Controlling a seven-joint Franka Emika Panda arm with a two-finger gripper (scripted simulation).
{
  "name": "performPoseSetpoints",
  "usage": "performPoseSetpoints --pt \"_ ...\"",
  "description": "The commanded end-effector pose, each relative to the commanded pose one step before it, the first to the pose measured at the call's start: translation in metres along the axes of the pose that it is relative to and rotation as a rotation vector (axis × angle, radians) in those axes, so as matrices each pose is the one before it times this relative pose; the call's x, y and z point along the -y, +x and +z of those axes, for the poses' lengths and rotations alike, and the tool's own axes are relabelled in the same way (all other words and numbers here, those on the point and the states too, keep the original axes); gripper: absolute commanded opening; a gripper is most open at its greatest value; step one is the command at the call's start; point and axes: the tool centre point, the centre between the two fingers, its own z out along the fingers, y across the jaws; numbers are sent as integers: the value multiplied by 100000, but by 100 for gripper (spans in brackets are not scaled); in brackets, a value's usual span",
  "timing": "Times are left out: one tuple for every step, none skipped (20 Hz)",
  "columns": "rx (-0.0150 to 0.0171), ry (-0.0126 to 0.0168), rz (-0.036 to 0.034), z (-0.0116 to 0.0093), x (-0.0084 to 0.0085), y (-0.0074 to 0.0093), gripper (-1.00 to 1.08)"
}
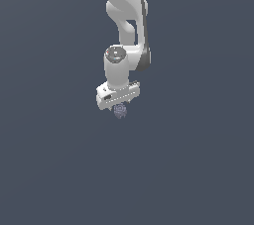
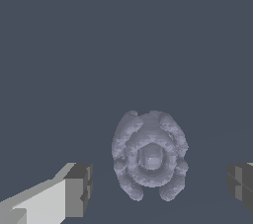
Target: Pick up the object and move it to a goal position.
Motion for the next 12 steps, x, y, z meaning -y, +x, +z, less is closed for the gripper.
performPoseSetpoints --pt "56 41 -69 575 36 -38 100" --pt "0 0 0 367 -5 -23 100" --pt "-10 5 -68 427 26 -10 100" --pt "0 0 0 492 -7 -31 100" --pt "-15 8 -96 544 37 -8 100" --pt "0 0 0 527 -10 -28 100" --pt "-10 4 -68 458 21 -2 100" --pt "0 0 0 395 -13 -11 100" --pt "-9 2 -68 324 17 16 100" --pt "0 0 0 261 -16 6 100" --pt "0 0 0 197 -16 11 100" --pt "0 0 0 136 -14 12 100"
